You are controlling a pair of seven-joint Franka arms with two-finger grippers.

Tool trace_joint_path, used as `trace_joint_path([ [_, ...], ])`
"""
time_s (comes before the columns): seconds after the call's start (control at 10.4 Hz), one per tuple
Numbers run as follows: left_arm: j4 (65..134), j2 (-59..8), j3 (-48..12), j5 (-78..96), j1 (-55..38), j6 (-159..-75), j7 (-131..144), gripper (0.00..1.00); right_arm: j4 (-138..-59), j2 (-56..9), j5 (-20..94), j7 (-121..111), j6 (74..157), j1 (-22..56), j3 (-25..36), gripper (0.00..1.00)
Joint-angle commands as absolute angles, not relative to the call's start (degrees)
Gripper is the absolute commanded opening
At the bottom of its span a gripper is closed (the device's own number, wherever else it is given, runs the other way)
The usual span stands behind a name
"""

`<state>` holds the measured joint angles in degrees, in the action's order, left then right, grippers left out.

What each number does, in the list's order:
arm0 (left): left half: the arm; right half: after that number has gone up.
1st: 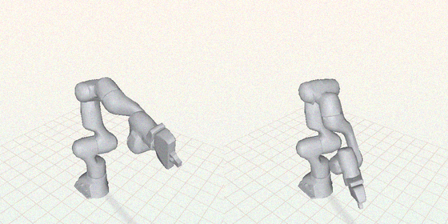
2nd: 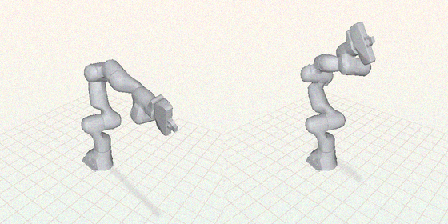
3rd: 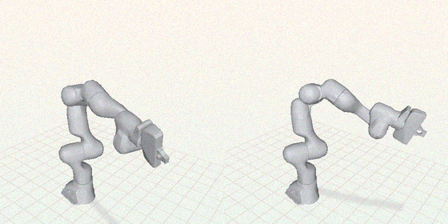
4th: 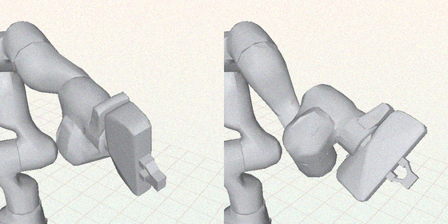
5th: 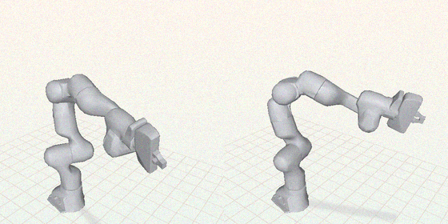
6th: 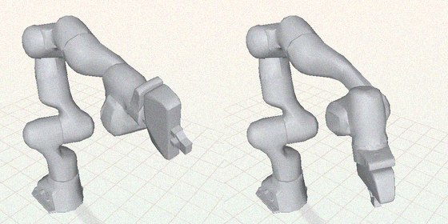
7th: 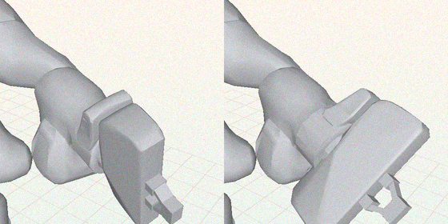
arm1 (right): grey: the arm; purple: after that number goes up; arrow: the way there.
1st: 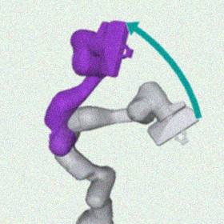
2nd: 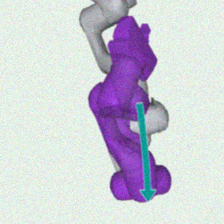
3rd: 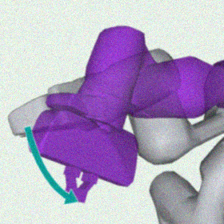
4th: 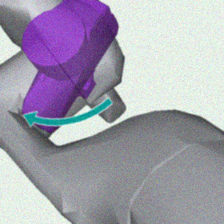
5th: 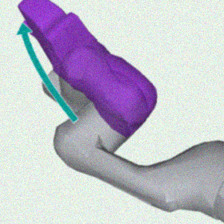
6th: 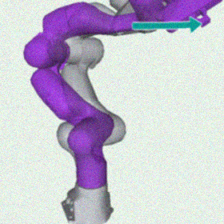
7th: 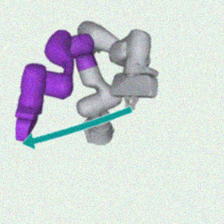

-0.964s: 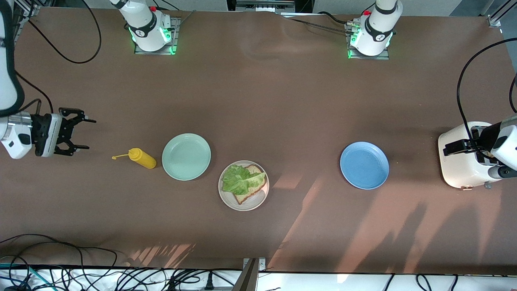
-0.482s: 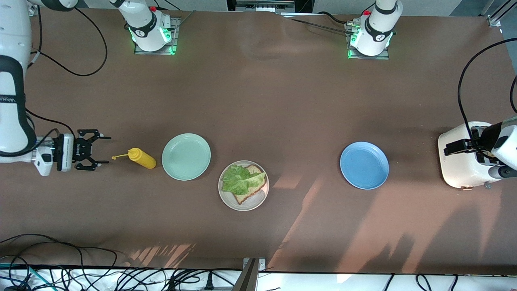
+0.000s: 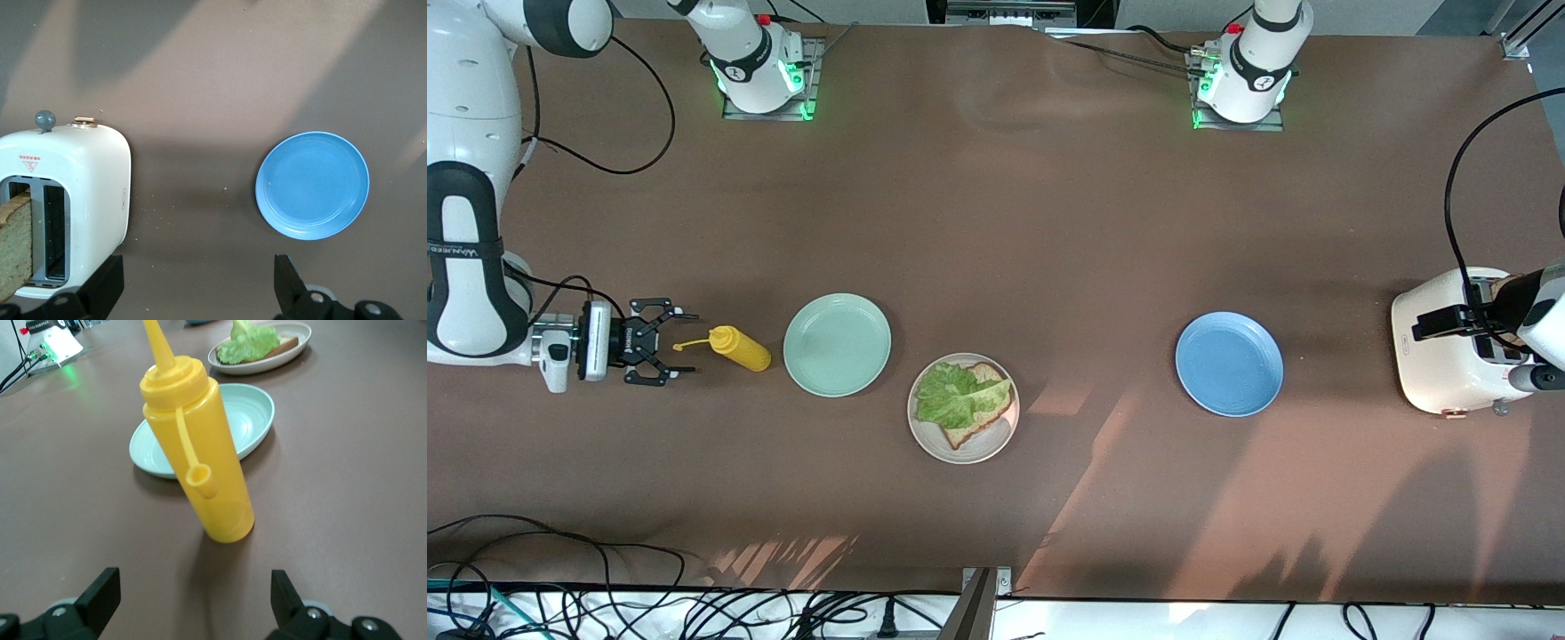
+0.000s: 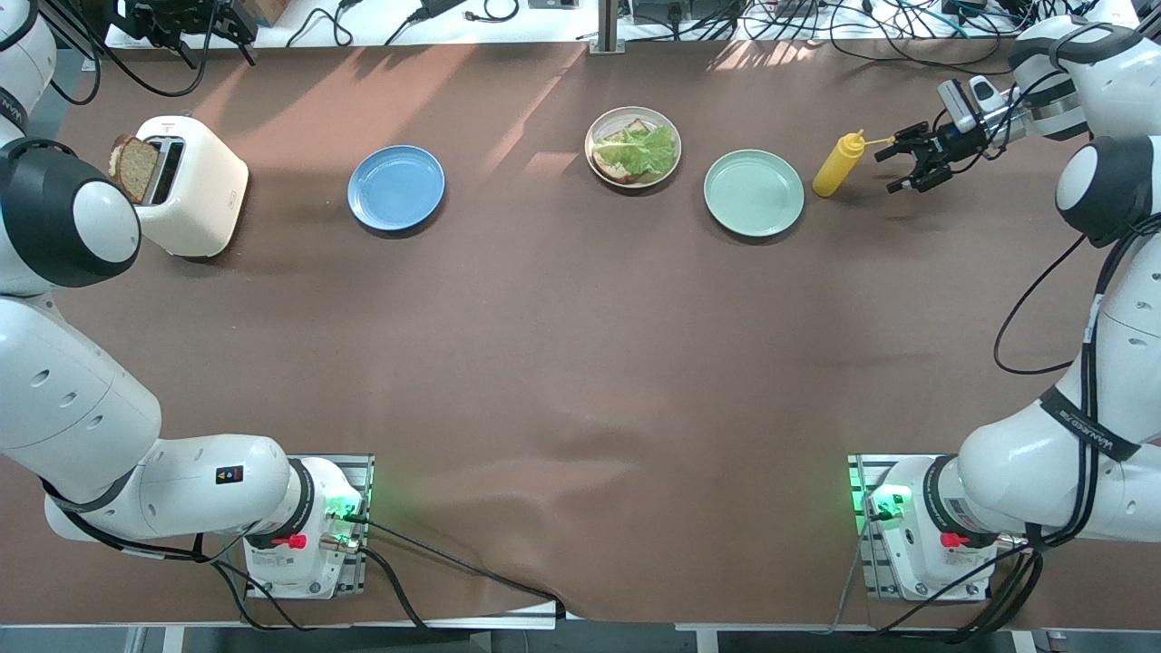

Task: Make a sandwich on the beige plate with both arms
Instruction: 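Close the right gripper around the yellow squeeze bottle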

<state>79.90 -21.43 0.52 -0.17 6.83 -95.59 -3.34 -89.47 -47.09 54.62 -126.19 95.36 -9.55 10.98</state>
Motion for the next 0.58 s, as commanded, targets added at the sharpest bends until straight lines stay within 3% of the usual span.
trace_joint_path([
  [0.0,80.6,-21.0,0.6,0.9,6.9,-96.1,-4.7,0.99,-87.5,-51.3,59.4,-128.4,93.9,-8.6,11.0,1.0],
  [0.48,80.3,-21.0,0.5,0.9,6.6,-96.1,-4.5,1.0,-87.5,-53.0,63.8,-127.5,95.6,-4.9,10.2,1.0],
])
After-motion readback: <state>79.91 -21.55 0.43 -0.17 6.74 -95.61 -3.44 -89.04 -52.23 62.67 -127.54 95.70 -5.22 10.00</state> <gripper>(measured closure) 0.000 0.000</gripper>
